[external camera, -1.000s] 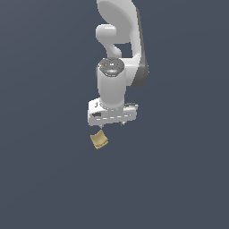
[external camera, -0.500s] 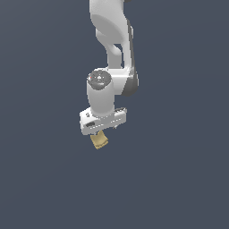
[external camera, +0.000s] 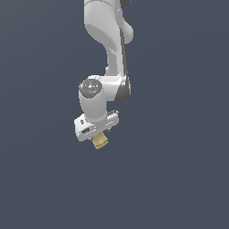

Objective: Pick up the object and move it to a goal position.

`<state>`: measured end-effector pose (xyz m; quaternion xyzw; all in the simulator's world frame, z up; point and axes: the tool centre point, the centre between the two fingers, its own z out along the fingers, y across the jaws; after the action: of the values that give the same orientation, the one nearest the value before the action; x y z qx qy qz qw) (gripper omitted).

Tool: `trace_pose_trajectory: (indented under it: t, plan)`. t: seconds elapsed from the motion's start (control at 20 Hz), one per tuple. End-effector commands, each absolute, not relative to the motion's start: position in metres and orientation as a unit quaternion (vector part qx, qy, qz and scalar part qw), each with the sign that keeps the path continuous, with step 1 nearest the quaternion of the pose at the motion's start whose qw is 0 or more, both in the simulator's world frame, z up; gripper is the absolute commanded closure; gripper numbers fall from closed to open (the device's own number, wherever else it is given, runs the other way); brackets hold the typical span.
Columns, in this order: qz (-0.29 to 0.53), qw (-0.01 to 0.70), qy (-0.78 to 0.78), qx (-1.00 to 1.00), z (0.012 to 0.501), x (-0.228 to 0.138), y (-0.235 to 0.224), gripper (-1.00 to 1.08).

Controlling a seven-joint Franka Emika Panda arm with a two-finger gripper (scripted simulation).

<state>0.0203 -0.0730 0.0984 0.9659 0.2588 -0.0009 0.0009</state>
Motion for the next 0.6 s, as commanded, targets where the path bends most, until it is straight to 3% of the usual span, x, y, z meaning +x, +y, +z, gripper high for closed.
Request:
trace_pose_trajectory:
  t: [0.0,0.55]
  plan:
    - [0.0,0.001,0.271,0.962,0.0943,0.0209,-0.077,-0.92]
    - [0.0,0.0,0.282,0.959,0.0864,0.0209,-0.0816,-0.92]
